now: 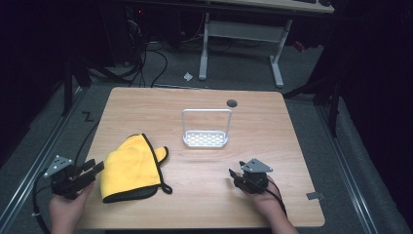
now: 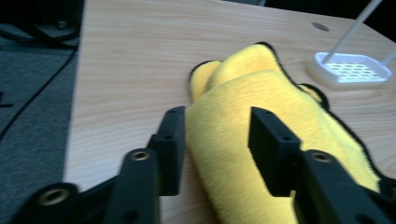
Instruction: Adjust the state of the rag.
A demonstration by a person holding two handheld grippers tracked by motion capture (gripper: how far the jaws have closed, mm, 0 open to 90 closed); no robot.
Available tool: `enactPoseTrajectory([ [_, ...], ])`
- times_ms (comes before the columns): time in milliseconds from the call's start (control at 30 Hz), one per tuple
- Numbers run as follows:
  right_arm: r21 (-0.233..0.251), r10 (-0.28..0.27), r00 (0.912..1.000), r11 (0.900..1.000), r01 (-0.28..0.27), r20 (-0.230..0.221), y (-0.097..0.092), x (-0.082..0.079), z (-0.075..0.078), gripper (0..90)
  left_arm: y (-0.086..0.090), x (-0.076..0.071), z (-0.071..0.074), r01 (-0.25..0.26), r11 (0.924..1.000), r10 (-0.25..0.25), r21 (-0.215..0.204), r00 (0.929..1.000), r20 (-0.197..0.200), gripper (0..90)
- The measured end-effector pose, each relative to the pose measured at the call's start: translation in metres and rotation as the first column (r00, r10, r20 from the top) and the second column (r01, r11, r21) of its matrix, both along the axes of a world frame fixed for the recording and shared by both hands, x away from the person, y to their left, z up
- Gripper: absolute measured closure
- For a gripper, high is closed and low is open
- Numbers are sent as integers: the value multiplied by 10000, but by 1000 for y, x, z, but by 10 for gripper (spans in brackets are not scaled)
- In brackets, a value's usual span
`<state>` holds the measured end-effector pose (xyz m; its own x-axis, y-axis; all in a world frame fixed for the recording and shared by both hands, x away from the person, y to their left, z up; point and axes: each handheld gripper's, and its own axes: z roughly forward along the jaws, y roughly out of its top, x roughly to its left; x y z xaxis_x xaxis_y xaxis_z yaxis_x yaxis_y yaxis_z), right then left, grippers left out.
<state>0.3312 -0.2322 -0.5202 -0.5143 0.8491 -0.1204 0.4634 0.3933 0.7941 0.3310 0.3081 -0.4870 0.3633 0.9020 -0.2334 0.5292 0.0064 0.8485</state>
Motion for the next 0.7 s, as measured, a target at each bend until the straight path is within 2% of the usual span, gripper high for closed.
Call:
enactPoseTrajectory([
  [67,-9,-21,10000,10000,21,-13,0,0,0,486,-3,3,0,83,10000,-83,22,10000,-13,476],
  [100,-2,-20,10000,10000,20,-23,1,0,0,486,-10,12,-3,342,9993,-337,134,9987,-380,445],
  [167,-17,4,10000,10000,-4,-32,1,0,0,485,-13,19,-6,417,9991,-414,46,9978,-525,401],
  [233,-17,33,10000,10000,-33,-32,2,-1,0,486,-17,27,-7,527,9986,-522,61,9968,-608,387],
  [300,14,54,10000,10000,-54,-20,3,-1,0,487,-23,34,-9,632,9974,-601,356,9948,-818,395],
  [333,24,64,10000,10000,-64,-26,2,-1,0,486,-23,34,-9,632,9974,-601,356,9948,-818,443],
  [367,9,70,10000,10000,-70,-29,2,0,0,486,-27,38,-15,676,9949,-588,746,9916,-1155,519],
  [433,17,45,10000,10000,-45,-85,2,0,0,485,-33,41,-25,873,9893,-675,1173,9843,-1634,644],
  [467,29,23,9999,10000,-23,-112,2,0,0,486,-36,41,-29,1007,9844,-756,1443,9825,-1700,698],
  [533,42,29,9999,10000,-29,-121,2,0,-1,485,-39,40,-31,1021,9791,-745,1760,9848,-1571,746],
  [700,6,58,9999,10000,-58,-127,2,1,-1,485,-42,35,-32,980,9777,-720,1858,9872,-1423,771],
])
